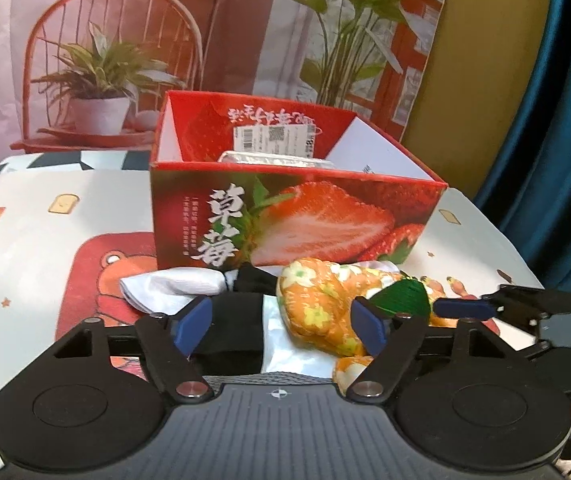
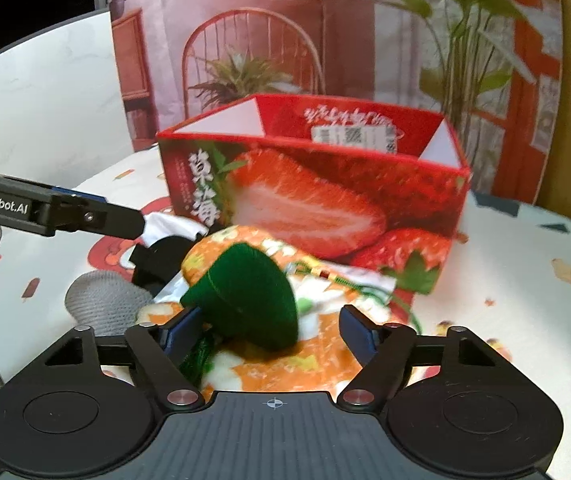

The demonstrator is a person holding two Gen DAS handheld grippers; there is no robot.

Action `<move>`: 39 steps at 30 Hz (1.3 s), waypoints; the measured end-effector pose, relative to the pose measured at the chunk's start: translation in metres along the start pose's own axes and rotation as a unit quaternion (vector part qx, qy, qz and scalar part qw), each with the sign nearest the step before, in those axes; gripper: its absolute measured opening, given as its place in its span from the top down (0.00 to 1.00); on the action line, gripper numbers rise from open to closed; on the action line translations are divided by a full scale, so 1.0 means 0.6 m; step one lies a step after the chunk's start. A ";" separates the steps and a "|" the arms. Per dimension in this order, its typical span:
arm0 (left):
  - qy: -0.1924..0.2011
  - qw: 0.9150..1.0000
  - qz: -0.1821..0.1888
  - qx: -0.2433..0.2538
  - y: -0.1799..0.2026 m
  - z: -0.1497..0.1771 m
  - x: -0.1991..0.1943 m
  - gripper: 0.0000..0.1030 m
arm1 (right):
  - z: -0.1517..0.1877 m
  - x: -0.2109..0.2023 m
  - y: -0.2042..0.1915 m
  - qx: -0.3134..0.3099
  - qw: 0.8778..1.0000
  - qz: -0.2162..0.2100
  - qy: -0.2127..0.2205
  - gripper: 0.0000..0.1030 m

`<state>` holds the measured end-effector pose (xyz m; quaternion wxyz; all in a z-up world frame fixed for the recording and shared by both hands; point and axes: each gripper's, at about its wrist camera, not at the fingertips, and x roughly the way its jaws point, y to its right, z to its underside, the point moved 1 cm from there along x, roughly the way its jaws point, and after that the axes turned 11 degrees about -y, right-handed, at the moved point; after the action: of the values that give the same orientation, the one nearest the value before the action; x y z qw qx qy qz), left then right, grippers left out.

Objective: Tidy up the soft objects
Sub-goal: 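Close the left tool on the green knitted sachet while the right tool grips it, then lift the green sachet up off the table with both tools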

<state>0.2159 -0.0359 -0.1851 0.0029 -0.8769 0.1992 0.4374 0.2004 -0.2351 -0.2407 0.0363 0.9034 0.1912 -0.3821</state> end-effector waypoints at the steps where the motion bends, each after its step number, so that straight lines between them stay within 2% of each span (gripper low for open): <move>1: -0.001 1.000 0.005 0.002 0.001 -0.002 0.002 0.28 | 0.001 0.005 -0.003 -0.001 1.000 -0.003 -0.001 0.33; 8: -0.022 0.998 0.057 0.028 0.027 -0.019 0.032 0.34 | -0.005 0.027 -0.012 -0.007 1.000 -0.023 0.002 0.43; 10: -0.044 0.996 0.073 0.030 0.033 -0.018 0.056 0.53 | -0.005 0.028 -0.013 -0.010 1.000 -0.027 0.004 0.47; 13: -0.055 0.993 0.105 0.012 0.031 -0.017 0.071 0.54 | -0.003 0.032 -0.012 -0.010 1.000 -0.024 -0.001 0.49; 16: -0.056 0.991 0.120 0.003 0.029 -0.023 0.071 0.54 | 0.000 0.031 0.000 0.009 0.999 -0.035 0.002 0.51; 18: -0.056 0.989 0.137 0.001 0.029 -0.025 0.067 0.56 | -0.002 0.029 0.001 0.009 0.999 -0.035 0.005 0.56; 20: -0.050 0.987 0.151 0.008 0.035 -0.027 0.062 0.56 | -0.006 0.025 -0.004 -0.002 0.999 -0.036 0.010 0.56; 24: -0.058 0.989 0.136 0.027 0.048 -0.031 0.069 0.56 | -0.012 0.029 -0.011 -0.012 0.999 -0.031 0.006 0.56; 28: -0.069 0.989 0.129 0.008 0.034 -0.036 0.087 0.54 | -0.010 0.032 -0.014 -0.012 0.999 -0.030 0.007 0.56; 33: -0.077 0.985 0.154 0.002 0.028 -0.042 0.099 0.54 | -0.010 0.036 -0.010 -0.004 1.000 -0.028 0.006 0.56; 35: -0.080 0.985 0.153 0.009 0.036 -0.043 0.098 0.54 | -0.010 0.040 -0.007 0.003 1.000 -0.028 0.003 0.56; 39: -0.045 0.986 0.159 0.027 0.039 -0.066 0.054 0.56 | -0.021 0.023 -0.010 0.009 0.999 -0.033 0.018 0.57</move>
<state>0.2552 -0.0759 -0.1816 -0.0339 -0.8132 0.3475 0.4656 0.2153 -0.2229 -0.2411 0.0121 0.9036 0.2184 -0.3683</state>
